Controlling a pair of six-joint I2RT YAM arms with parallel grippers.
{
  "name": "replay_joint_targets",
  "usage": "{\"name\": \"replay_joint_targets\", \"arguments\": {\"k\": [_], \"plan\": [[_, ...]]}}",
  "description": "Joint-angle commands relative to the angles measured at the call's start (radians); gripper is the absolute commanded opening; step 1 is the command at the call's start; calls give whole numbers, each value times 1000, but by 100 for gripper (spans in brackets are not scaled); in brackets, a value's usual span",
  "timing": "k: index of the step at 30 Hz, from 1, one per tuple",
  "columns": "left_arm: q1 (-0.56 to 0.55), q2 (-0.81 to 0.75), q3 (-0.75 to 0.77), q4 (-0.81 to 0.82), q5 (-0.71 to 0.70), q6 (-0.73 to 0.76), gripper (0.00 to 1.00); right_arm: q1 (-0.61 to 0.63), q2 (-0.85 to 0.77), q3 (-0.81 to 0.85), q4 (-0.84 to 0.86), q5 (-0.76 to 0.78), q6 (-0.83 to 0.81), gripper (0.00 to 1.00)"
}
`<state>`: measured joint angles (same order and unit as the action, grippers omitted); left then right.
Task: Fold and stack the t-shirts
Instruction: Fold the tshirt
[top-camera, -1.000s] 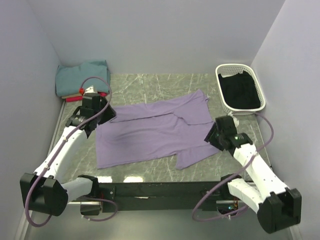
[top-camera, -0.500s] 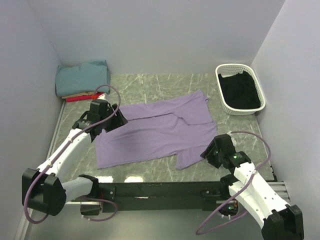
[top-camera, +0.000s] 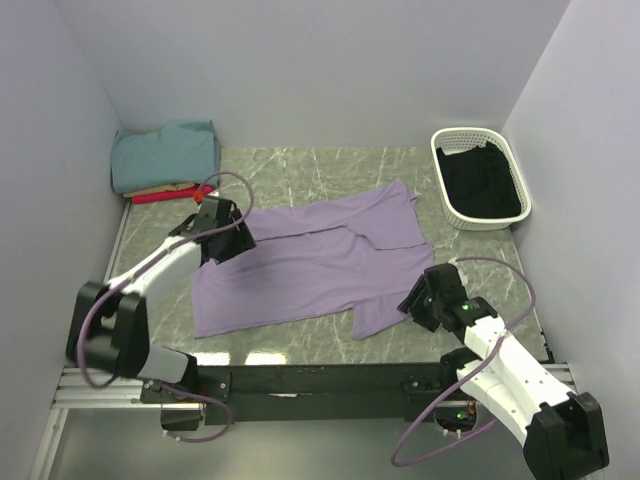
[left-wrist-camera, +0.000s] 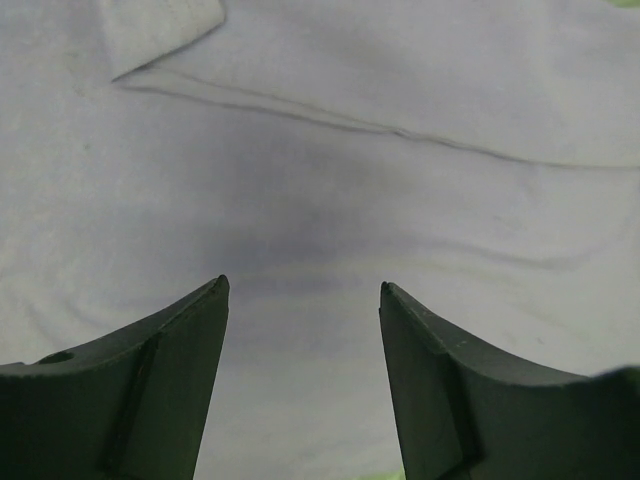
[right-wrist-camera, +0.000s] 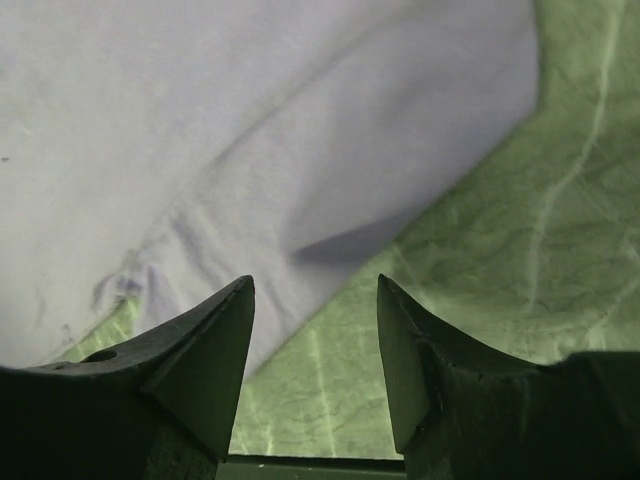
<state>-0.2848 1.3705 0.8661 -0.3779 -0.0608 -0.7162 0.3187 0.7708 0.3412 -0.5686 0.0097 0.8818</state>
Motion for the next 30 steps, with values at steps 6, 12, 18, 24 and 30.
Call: {"name": "replay_joint_targets", "arguments": {"k": [6, 12, 18, 24, 30], "plan": [[-1, 310, 310, 51, -108, 24, 66, 13, 136, 248, 116, -7, -185, 60], [4, 363, 447, -99, -335, -20, 70, 22, 350, 366, 375, -366, -296, 61], [99, 300, 357, -41, -375, -61, 72, 91, 745, 624, 498, -580, -377, 60], [229, 305, 297, 10, -347, -71, 72, 140, 1033, 918, 481, -655, -411, 59], [321, 390, 341, 33, -208, -46, 70, 175, 1186, 1116, 442, -735, -412, 59]]}}
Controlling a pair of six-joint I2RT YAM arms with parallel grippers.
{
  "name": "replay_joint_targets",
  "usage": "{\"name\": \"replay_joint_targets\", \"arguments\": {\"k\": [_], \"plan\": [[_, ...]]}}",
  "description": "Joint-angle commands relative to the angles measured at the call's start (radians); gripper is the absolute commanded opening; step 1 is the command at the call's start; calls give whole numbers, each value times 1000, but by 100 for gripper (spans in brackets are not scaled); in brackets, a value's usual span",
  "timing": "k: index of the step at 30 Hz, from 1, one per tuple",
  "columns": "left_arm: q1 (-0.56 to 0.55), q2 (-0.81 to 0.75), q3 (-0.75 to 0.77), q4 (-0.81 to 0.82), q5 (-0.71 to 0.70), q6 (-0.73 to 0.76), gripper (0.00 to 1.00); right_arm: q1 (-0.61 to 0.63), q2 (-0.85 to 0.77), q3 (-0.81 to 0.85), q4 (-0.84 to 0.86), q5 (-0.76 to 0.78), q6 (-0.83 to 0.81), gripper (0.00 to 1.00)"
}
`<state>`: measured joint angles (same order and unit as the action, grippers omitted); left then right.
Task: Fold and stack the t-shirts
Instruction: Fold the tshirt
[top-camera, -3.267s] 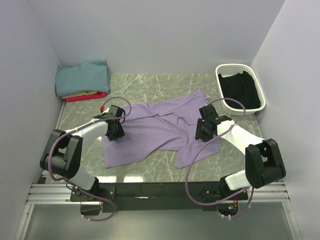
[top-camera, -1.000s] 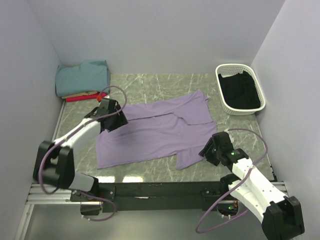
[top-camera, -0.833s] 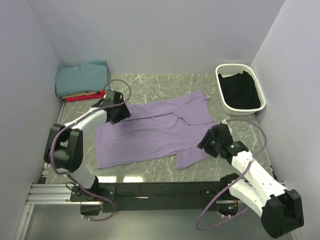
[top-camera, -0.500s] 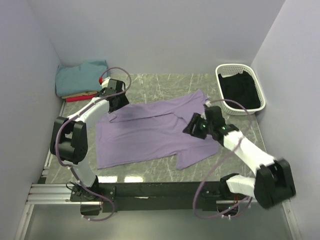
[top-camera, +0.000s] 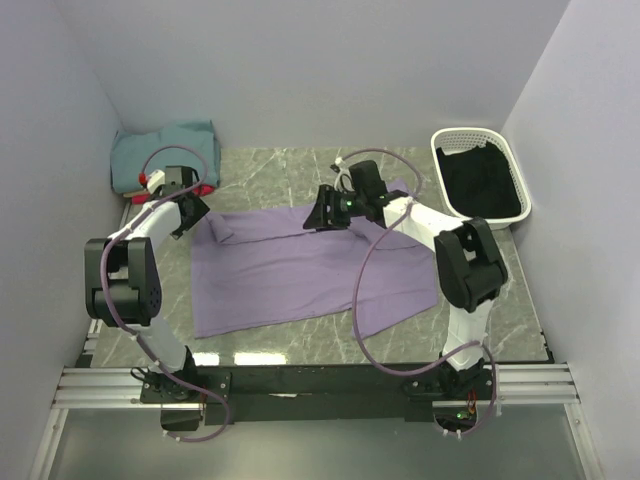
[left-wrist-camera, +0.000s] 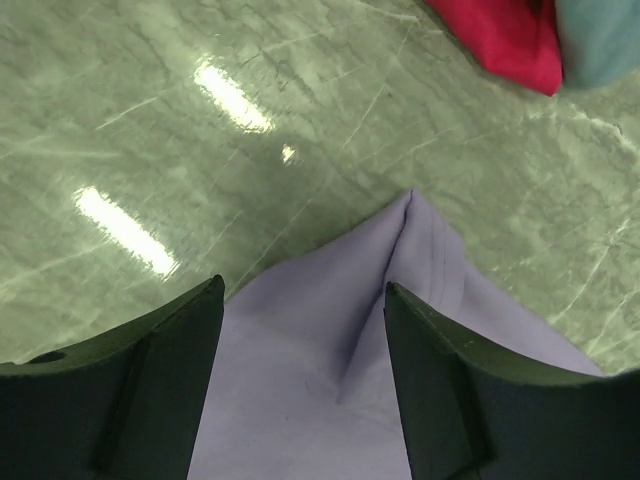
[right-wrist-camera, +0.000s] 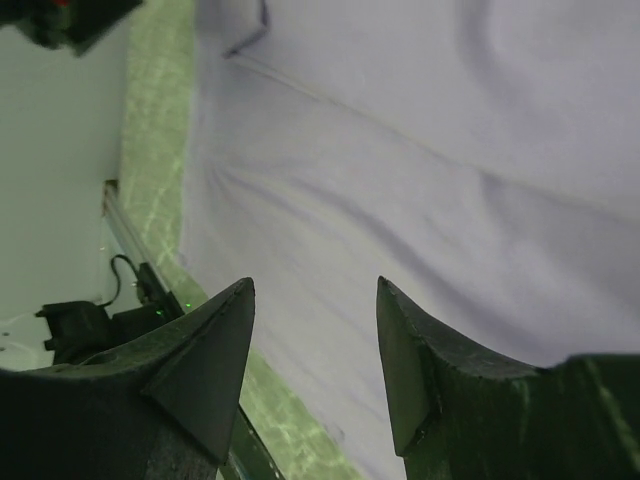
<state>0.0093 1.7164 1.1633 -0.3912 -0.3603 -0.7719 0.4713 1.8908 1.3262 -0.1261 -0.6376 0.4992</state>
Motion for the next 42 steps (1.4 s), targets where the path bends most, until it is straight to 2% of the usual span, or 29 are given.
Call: {"name": "replay_joint_targets", "arguments": {"k": [1, 6, 10, 19, 22, 25, 26, 27, 33, 36, 38, 40, 42], "plan": [[31, 55, 47, 58, 110, 13, 70, 38, 82, 152, -10, -92, -43, 59], [58, 146, 98, 78, 294, 59, 69, 76, 142, 225, -41, -108, -65, 59], [69, 178, 75, 135, 391, 80, 69, 101, 175, 251, -58, -122, -82, 59], [104, 216, 36, 222, 488, 149, 69, 128, 205, 252, -78, -131, -103, 59], [109, 212, 4, 268, 503, 160, 60, 132, 220, 257, -86, -128, -106, 59], [113, 206, -30, 325, 561, 157, 29, 132, 238, 266, -93, -131, -108, 58], [115, 216, -25, 327, 579, 155, 4, 133, 244, 266, -98, -132, -110, 58], [115, 222, -22, 327, 604, 154, 1, 133, 248, 266, -96, -132, -108, 57], [113, 189, -48, 390, 695, 155, 1, 138, 249, 222, -81, -120, -105, 57], [78, 143, -60, 404, 687, 184, 1, 135, 229, 182, -73, -73, -102, 56], [40, 121, -44, 364, 627, 235, 1, 136, 209, 162, -84, -11, -103, 56], [-38, 117, -24, 293, 510, 294, 1, 135, 200, 159, -102, 38, -111, 56], [-104, 112, -10, 258, 453, 318, 1, 136, 189, 154, -122, 61, -122, 56]]}}
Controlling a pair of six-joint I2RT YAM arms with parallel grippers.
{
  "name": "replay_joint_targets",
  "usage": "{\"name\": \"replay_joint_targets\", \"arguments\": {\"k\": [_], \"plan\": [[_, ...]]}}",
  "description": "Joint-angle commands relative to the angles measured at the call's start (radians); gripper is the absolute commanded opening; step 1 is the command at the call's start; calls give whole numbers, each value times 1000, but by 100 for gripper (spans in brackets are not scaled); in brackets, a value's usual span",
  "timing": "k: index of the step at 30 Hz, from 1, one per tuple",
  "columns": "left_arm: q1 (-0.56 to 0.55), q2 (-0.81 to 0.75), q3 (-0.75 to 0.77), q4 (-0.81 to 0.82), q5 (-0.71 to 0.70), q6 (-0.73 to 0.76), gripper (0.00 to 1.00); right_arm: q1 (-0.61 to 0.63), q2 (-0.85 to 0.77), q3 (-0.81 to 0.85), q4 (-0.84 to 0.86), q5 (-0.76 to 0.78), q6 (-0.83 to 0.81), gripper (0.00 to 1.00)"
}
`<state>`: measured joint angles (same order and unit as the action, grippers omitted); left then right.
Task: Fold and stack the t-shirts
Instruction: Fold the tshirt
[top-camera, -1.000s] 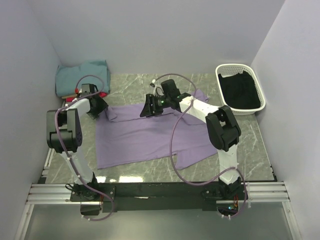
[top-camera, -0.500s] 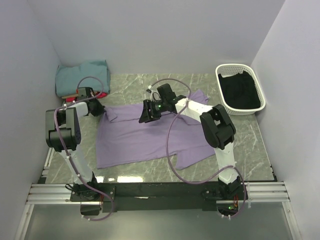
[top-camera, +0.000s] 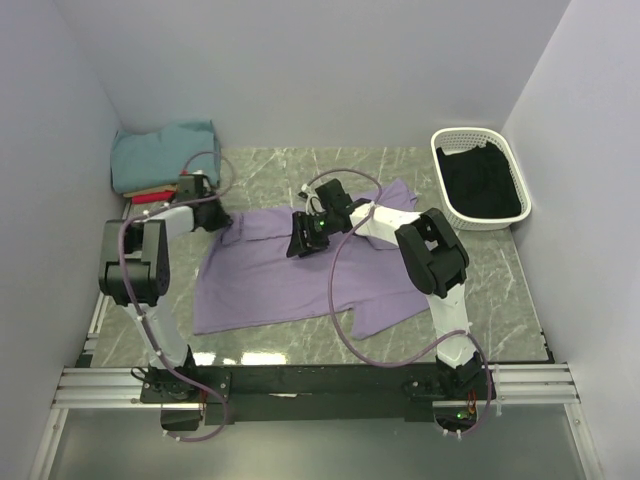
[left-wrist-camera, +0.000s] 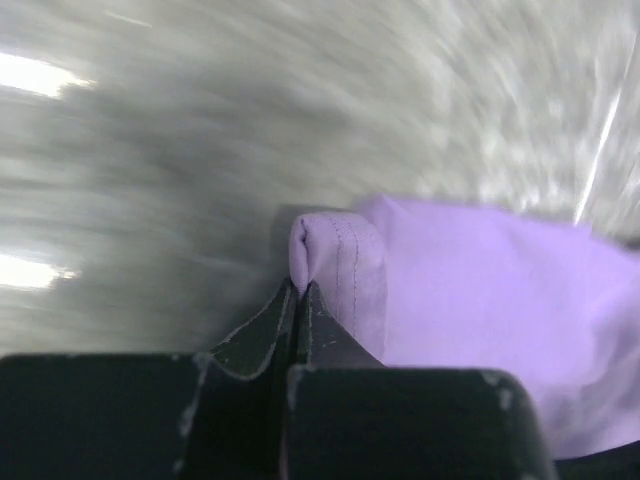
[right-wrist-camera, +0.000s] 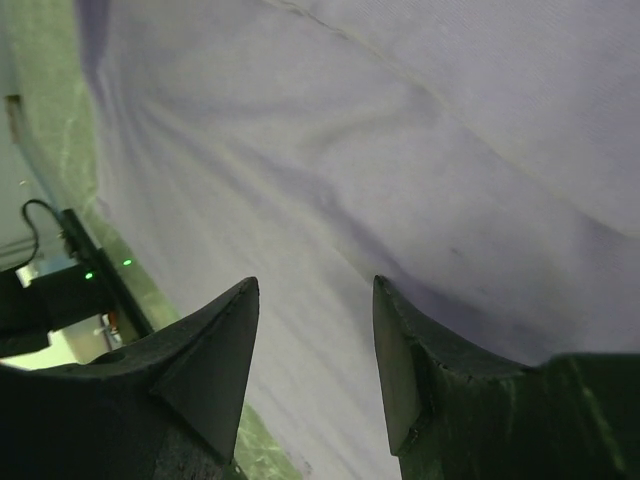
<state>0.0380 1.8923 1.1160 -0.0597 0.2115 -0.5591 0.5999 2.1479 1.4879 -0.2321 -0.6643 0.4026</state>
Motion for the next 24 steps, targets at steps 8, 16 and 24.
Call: {"name": "replay_joint_targets", "arguments": {"k": [8, 16, 24], "plan": [[-322, -151, -8, -179, -386, 100, 1, -9, -134, -87, -19, 250, 4, 56], [-458, -404, -194, -330, -653, -122, 1, -46, -240, -201, 27, 312, 51, 56], [-595, -654, -416, -315, -465, -245, 1, -46, -220, -192, 37, 278, 67, 56]]}}
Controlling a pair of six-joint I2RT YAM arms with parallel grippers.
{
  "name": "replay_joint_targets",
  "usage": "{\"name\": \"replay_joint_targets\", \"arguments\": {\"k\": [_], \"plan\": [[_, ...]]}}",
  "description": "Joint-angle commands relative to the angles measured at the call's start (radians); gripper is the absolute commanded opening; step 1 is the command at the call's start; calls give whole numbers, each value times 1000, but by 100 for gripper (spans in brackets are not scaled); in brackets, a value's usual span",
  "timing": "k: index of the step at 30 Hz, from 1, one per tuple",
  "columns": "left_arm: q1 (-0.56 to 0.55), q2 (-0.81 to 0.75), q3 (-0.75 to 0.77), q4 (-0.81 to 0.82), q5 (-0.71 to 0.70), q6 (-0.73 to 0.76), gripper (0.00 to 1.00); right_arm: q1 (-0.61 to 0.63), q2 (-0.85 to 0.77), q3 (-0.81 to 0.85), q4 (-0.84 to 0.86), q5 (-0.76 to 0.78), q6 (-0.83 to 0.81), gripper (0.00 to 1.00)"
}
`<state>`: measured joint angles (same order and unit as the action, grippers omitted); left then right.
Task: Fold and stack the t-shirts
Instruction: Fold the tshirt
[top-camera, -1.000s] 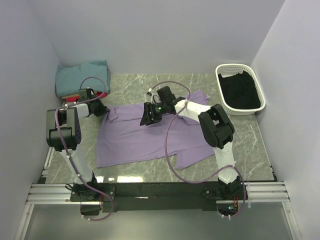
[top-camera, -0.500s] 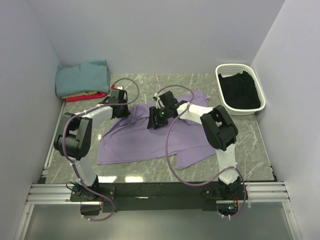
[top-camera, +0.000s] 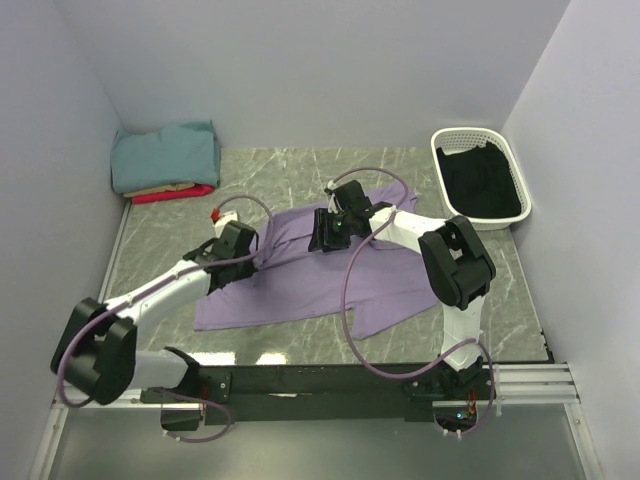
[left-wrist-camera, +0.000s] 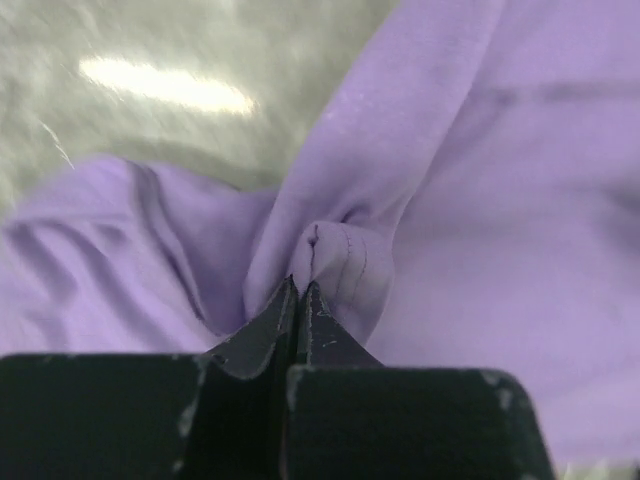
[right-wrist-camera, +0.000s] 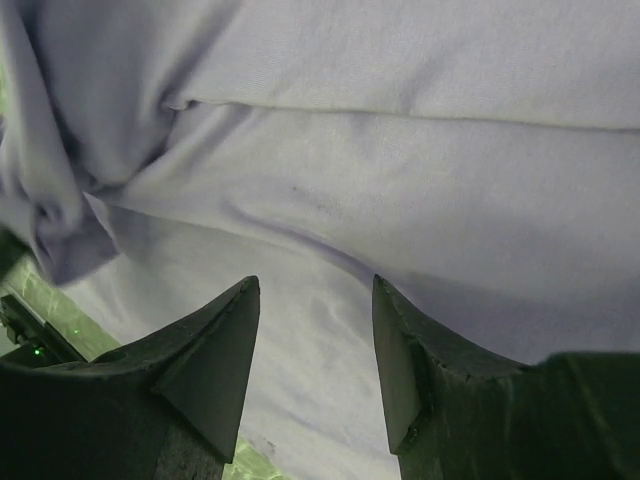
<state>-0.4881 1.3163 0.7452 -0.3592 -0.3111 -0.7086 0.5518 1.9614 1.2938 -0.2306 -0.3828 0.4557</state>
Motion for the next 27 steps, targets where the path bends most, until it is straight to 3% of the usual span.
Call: {"name": "replay_joint_targets", "arguments": {"k": [1, 3, 8, 9, 12, 17, 21, 27], "plan": [[-85, -106, -70, -1, 99, -83, 1, 0, -29, 2, 39, -7, 17, 56], [-115, -115, -70, -36, 75, -112, 8, 2, -27, 1, 43, -13, 18, 56], [-142, -137, -30, -161, -116, -157, 55, 2, -42, -4, 51, -37, 12, 56], [-144, -159, -21, -187, -153, -172, 74, 2, -47, -5, 54, -45, 14, 56], [-142, -210, 28, -239, -250, -175, 93, 2, -53, -7, 56, -59, 18, 56], [-142, -232, 60, -225, -276, -146, 98, 3, -53, -11, 83, -100, 31, 56], [-142, -166, 62, -182, -234, -97, 96, 14, -38, -17, 108, -226, 43, 55], [-130, -91, 80, -178, -282, -140, 98, 56, -61, -97, 262, -402, 106, 55]]}}
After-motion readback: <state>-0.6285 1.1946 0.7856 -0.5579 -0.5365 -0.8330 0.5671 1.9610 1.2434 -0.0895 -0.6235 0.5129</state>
